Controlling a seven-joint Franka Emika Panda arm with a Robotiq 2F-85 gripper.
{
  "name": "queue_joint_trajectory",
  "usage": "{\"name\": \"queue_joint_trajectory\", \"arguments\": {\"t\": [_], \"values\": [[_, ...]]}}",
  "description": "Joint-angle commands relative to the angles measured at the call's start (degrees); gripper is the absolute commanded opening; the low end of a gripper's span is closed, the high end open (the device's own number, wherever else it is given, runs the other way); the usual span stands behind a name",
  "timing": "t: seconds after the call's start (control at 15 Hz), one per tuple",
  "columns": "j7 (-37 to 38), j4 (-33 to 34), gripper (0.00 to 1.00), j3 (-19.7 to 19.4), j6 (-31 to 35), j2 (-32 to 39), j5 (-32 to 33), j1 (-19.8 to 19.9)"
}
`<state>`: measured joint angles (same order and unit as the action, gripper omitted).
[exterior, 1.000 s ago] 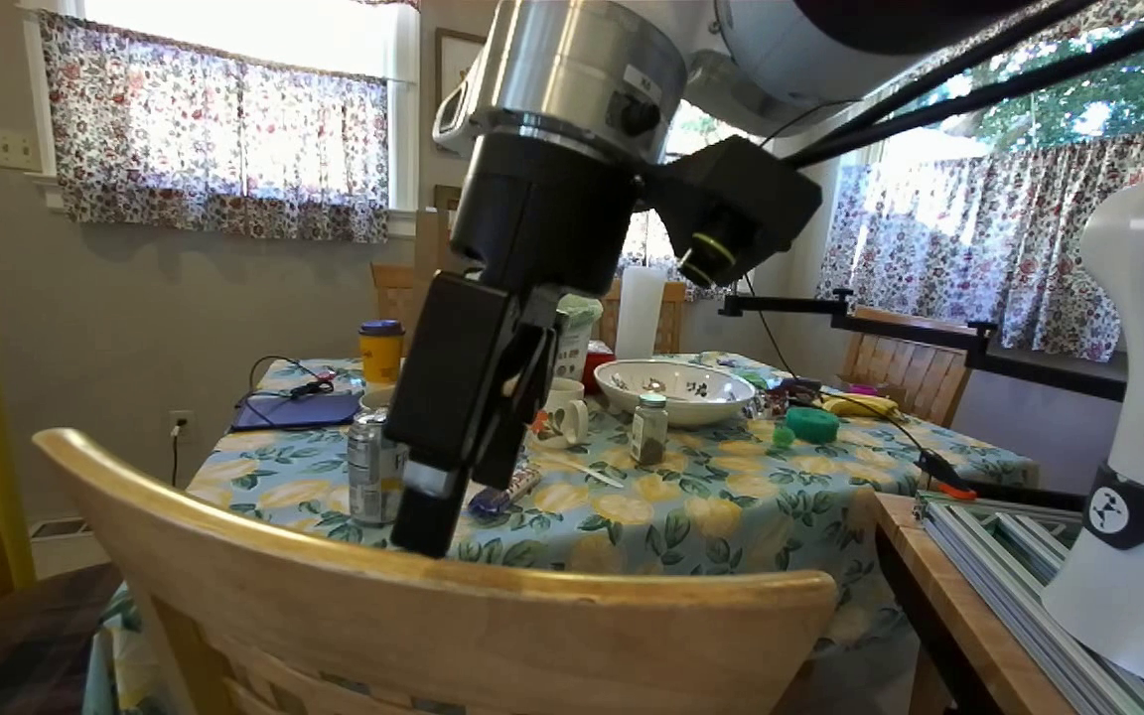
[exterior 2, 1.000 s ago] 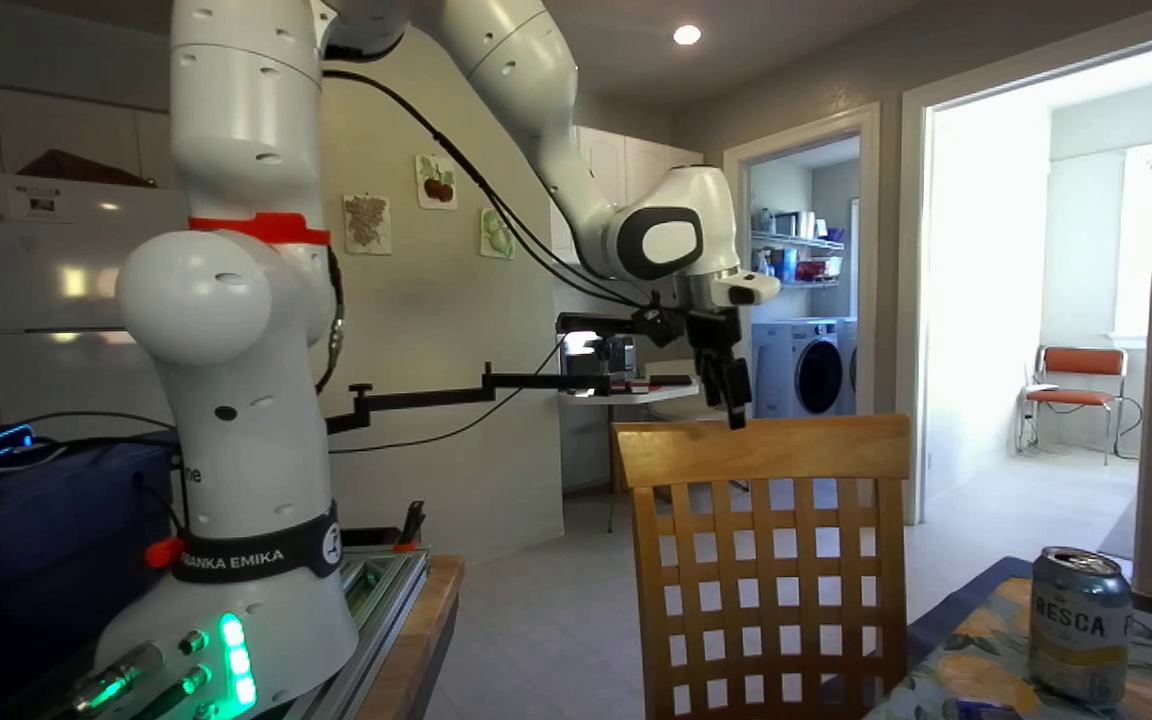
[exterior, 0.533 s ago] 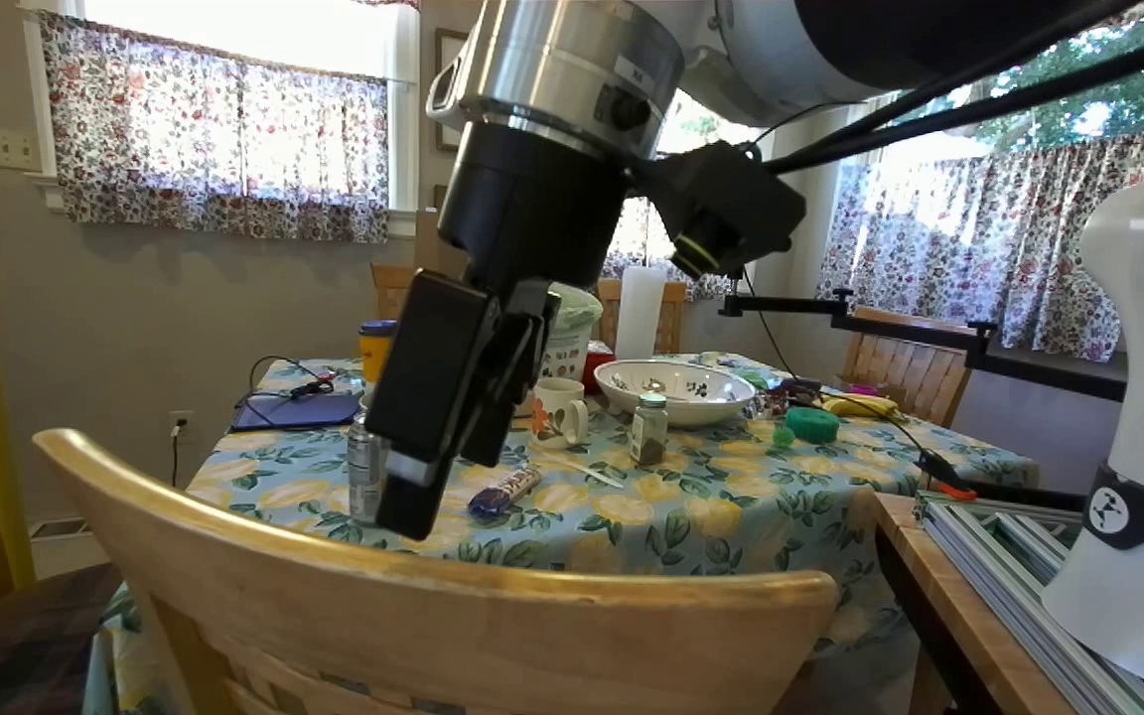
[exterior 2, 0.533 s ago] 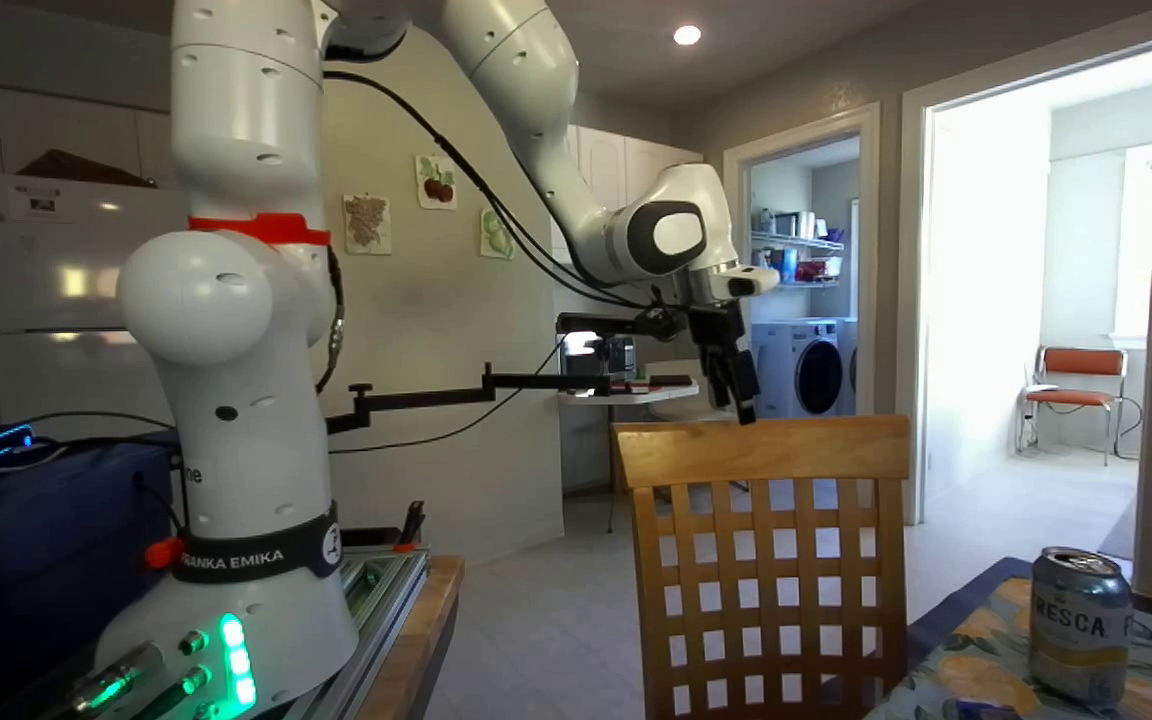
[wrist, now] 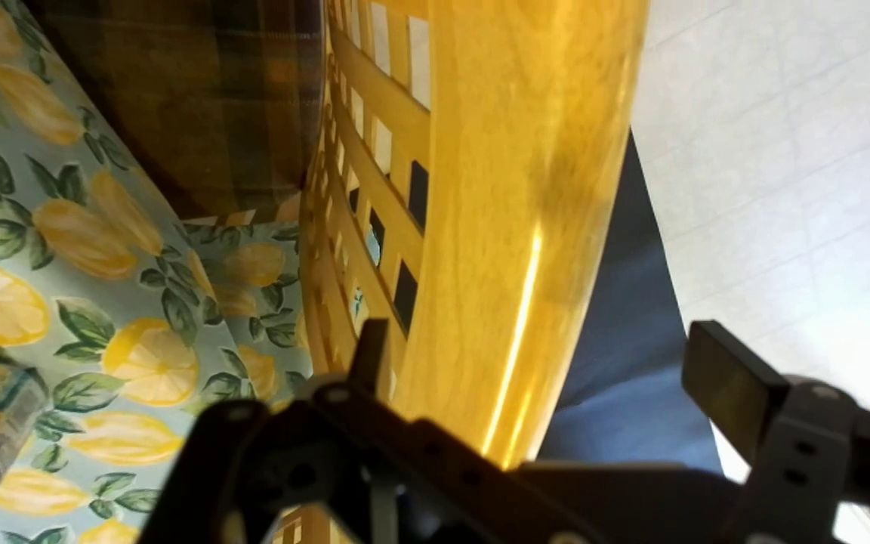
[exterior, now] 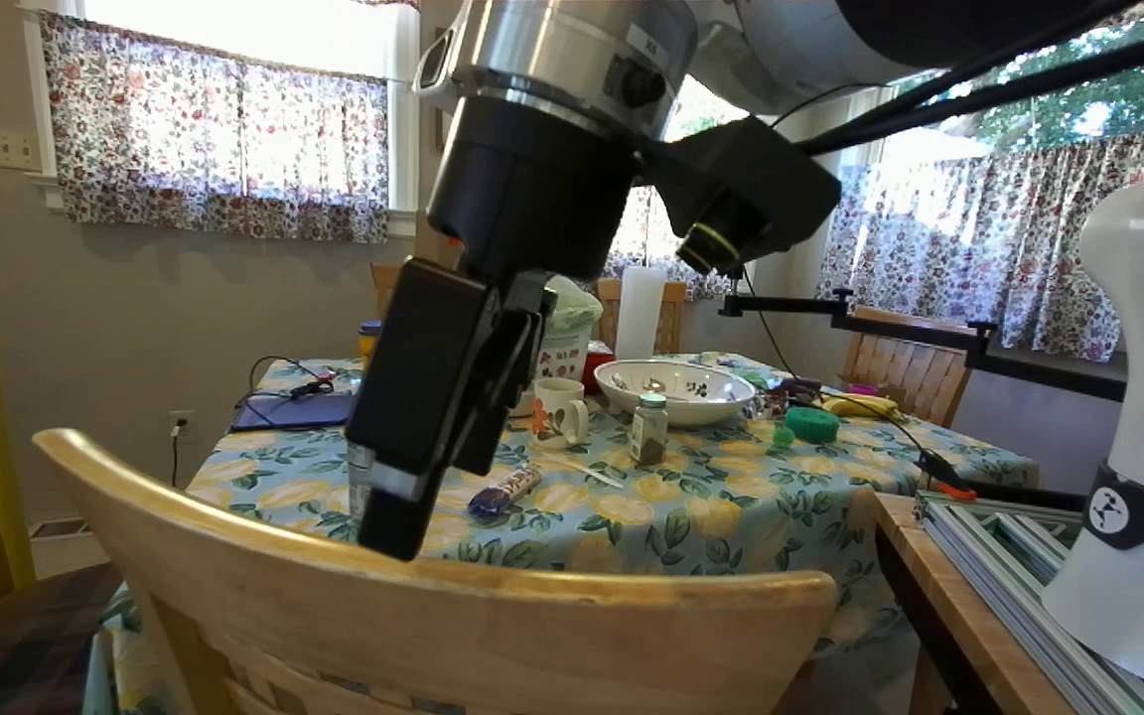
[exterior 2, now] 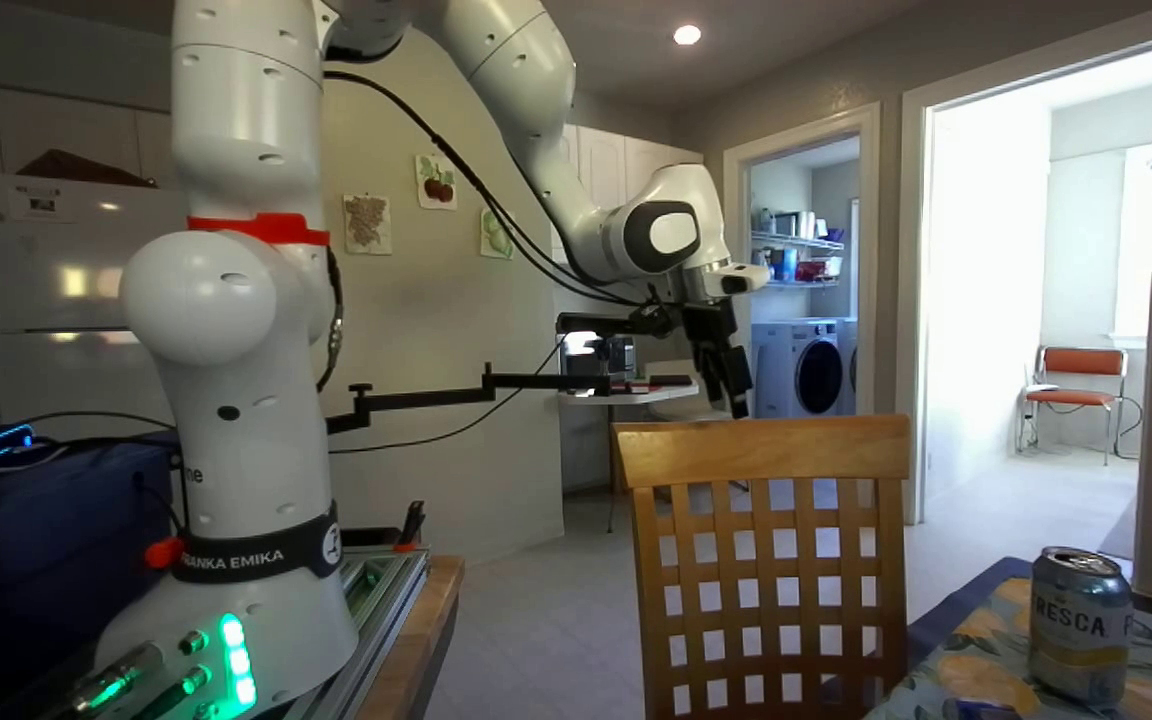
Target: Push the chair forward
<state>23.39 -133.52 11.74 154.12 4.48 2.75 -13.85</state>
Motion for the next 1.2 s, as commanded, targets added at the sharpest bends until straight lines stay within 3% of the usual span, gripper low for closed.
{"name": "queue_joint_trajectory", "arguments": {"t": [0.0,0.27,0.53,0.73,0.93,1.07,1.13], "values": [[1.42,1.16,1.00,0.08,-0.68,1.30,0.67,-0.89],[1.35,0.76,1.00,0.27,-0.31,2.26,0.83,-1.73],[5.42,0.58,1.00,-1.16,-1.93,2.43,6.91,-2.81],[5.98,0.88,1.00,-0.95,-3.06,2.60,7.93,-2.77],[4.54,0.87,1.00,-0.44,-3.29,2.56,6.72,-2.60],[-1.02,1.08,1.00,1.01,-3.76,2.77,1.22,-1.84],[2.78,0.00,1.00,-0.10,-2.45,2.09,4.57,-2.22]]}}
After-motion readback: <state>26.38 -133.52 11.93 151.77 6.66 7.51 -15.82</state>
